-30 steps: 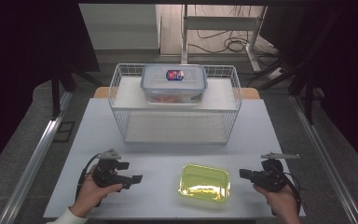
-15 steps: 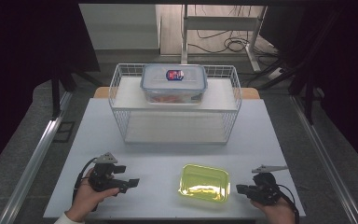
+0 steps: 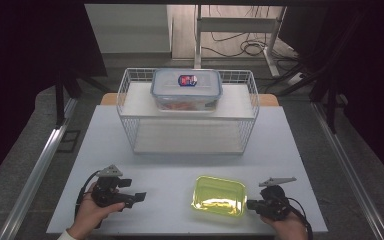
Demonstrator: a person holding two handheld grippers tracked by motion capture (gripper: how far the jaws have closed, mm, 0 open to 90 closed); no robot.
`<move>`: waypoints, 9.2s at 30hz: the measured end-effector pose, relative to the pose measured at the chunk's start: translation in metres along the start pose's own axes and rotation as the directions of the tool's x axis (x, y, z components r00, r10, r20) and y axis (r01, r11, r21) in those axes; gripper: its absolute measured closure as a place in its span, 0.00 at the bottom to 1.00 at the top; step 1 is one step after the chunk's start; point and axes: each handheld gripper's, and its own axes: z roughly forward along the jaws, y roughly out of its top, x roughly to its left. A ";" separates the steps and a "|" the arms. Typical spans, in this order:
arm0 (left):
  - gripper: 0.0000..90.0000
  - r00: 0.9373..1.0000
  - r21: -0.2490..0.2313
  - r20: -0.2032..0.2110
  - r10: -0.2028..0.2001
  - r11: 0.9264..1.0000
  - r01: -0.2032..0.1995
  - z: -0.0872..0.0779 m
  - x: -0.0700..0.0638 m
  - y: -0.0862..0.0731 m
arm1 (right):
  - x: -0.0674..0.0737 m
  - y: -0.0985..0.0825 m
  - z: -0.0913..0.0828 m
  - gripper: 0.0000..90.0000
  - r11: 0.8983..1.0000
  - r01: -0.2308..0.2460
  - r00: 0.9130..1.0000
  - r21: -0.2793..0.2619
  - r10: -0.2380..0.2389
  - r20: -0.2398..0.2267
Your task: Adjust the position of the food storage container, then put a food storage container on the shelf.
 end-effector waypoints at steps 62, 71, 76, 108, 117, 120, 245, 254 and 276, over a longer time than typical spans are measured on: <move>0.19 1.000 -0.011 0.010 -0.028 1.000 0.028 0.001 0.001 0.001 | 0.038 0.060 0.042 0.97 0.996 0.082 0.994 -0.018 -0.083 -0.071; 0.19 0.999 -0.021 0.008 -0.032 0.999 0.033 0.005 -0.004 0.003 | 0.030 0.049 0.027 0.86 0.997 0.030 0.986 -0.077 -0.042 -0.159; 0.19 1.000 -0.045 0.008 -0.022 0.999 0.022 0.007 -0.013 0.005 | 0.029 0.050 0.023 0.65 0.994 0.001 0.982 -0.105 -0.021 -0.190; 0.47 0.957 0.049 0.208 -0.204 0.979 0.198 0.057 -0.019 0.025 | 0.038 0.062 0.051 0.57 0.996 -0.052 0.962 -0.075 0.030 -0.272; 0.62 0.950 0.058 0.241 -0.200 0.980 0.192 0.059 -0.022 0.024 | 0.041 0.061 0.059 0.68 0.997 -0.058 0.946 -0.043 0.041 -0.323; 0.68 0.953 0.055 0.234 -0.194 0.981 0.186 0.058 -0.023 0.024 | 0.040 0.060 0.058 0.70 0.997 -0.065 0.943 -0.038 0.049 -0.330; 0.87 0.992 -0.344 0.022 0.126 0.932 -0.111 -0.104 -0.045 0.235 | 0.082 0.253 -0.121 0.88 0.894 0.136 0.962 -0.428 -0.222 -0.159; 0.87 0.995 -0.334 0.040 0.088 0.940 -0.070 -0.101 -0.027 0.268 | 0.067 0.289 -0.122 0.88 0.902 0.084 0.967 -0.424 -0.177 -0.186; 0.86 0.997 -0.298 0.076 0.011 0.954 0.012 -0.081 -0.003 0.286 | 0.045 0.315 -0.101 0.87 0.914 -0.025 0.971 -0.404 -0.075 -0.229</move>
